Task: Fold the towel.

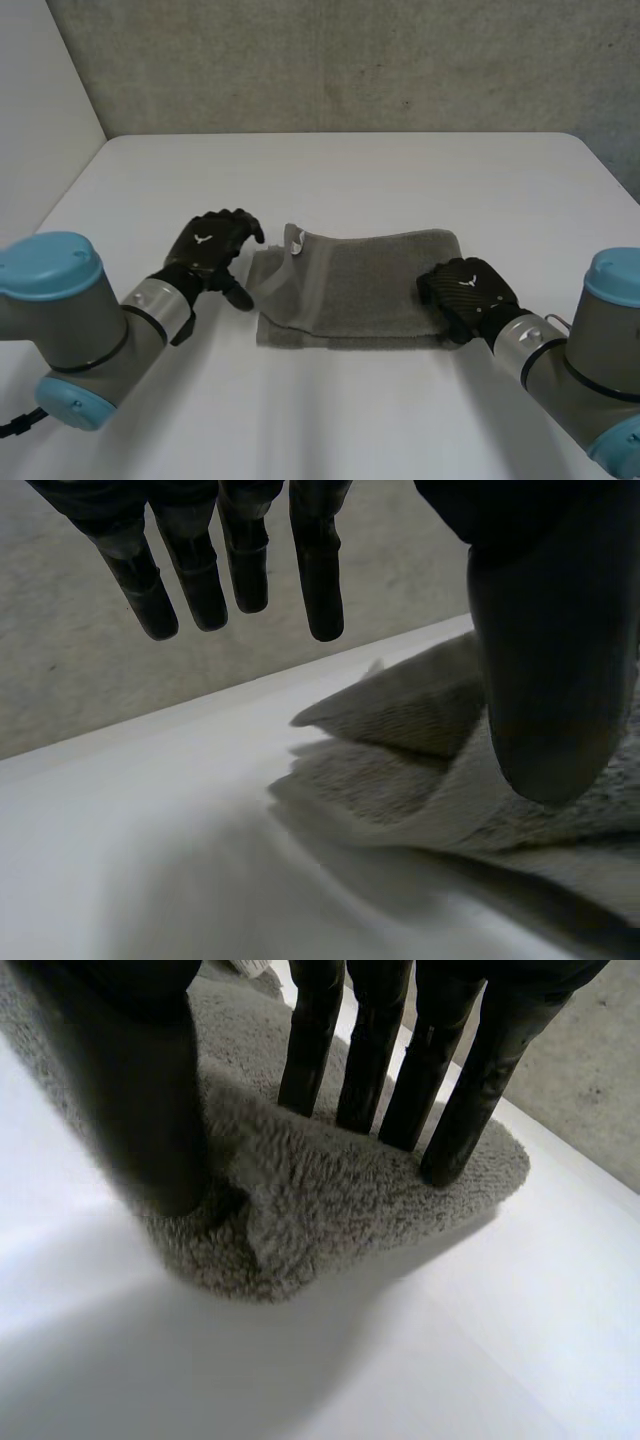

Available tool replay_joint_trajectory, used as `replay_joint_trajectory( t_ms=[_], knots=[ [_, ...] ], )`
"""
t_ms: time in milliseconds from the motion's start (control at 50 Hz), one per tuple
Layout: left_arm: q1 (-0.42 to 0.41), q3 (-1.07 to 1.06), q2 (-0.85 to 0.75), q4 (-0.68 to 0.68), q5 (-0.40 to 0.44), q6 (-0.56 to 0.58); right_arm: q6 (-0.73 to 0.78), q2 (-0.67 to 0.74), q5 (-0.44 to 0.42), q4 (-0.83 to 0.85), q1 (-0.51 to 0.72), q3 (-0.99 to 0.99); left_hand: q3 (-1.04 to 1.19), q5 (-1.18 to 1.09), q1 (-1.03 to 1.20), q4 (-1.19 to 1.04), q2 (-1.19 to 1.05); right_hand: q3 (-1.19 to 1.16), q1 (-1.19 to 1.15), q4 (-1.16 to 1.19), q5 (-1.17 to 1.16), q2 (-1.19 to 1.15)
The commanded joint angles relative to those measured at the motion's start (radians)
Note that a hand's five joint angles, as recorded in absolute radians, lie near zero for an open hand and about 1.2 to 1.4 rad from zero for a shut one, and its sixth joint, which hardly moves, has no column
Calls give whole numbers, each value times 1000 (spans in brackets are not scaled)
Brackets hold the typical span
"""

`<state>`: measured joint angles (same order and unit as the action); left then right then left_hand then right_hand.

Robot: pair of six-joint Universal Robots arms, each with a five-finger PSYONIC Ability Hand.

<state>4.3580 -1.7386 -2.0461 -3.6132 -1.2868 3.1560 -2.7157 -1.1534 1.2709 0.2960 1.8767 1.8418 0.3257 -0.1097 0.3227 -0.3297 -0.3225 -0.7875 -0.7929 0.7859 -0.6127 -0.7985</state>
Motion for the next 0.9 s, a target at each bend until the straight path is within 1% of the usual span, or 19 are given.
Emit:
replay_joint_trajectory(
  t_ms=[20,60,240,320,460,500,520,540,560,600,620,680,700,760,800,840,860,880,900],
  knots=[
    [-24,-2,-6,-18,-3,-1,8,0,5,18,-21,37,-36,-6,-33,40,33,-299,-293,300,-299,-288],
    [-23,-10,-5,-21,-2,1,14,-3,2,20,-48,62,-39,-3,-36,43,36,-607,-602,609,-607,-596],
    [-20,-16,-2,-18,-5,1,66,-109,-15,20,-166,134,-45,3,-42,49,42,-609,-603,610,-609,-598],
    [-20,-18,1,-13,-5,1,186,-131,-47,2,-234,148,-53,12,-50,57,50,-609,-603,610,-609,-598],
    [-17,1,17,-7,-6,-1,386,-138,-36,-46,-235,91,-62,21,-59,66,59,-609,-603,610,-609,-598],
    [-15,25,38,-5,-8,-5,402,-138,-31,-92,-143,35,-68,27,-65,72,65,-609,-603,610,-609,-598],
    [-15,25,38,-5,-8,-5,402,-138,-31,-92,-142,34,-68,27,-65,72,65,-609,-603,610,-609,-598],
    [-15,43,47,-4,-9,-7,393,-134,-28,-106,-43,-8,-74,32,-71,78,71,-609,-603,610,-609,-598],
    [-12,57,58,-4,-11,-11,393,-134,-28,-106,-42,-9,-77,35,-74,81,74,-609,-603,610,-609,-598],
    [-11,73,67,-2,-12,-16,360,-120,-21,-132,123,-88,-77,35,-74,81,74,-609,-603,610,-609,-598],
    [-11,73,67,-2,-12,-16,359,-120,-21,-132,124,-89,-77,35,-74,81,74,-609,-603,610,-609,-598],
    [-21,119,84,14,-17,-25,323,-53,2,-133,339,-168,-80,38,-77,84,77,-609,-603,610,-609,-598],
    [-21,119,84,15,-17,-25,323,-52,2,-133,340,-168,-80,38,-77,84,77,-609,-603,610,-609,-598],
    [-31,149,92,27,-40,-54,315,21,7,-132,493,-225,-80,38,-77,84,77,-609,-603,610,-609,-598],
    [-38,157,96,28,-52,-70,315,52,11,-132,515,-239,-80,38,-77,84,77,-609,-603,610,-609,-598],
    [-46,163,98,28,-63,-82,315,77,22,-132,524,-250,-86,44,-83,90,83,-513,-508,515,-513,-502],
    [-57,166,93,27,-71,-88,313,96,41,-133,525,-257,-86,44,-83,90,83,-292,-287,294,-292,-281],
    [-61,168,89,27,-74,-90,313,96,41,-133,525,-257,-86,44,-83,90,83,-290,-284,291,-290,-279],
    [-61,168,89,27,-74,-90,312,109,65,-135,527,-260,-86,44,-83,90,83,42,47,-40,41,53]
  ],
)
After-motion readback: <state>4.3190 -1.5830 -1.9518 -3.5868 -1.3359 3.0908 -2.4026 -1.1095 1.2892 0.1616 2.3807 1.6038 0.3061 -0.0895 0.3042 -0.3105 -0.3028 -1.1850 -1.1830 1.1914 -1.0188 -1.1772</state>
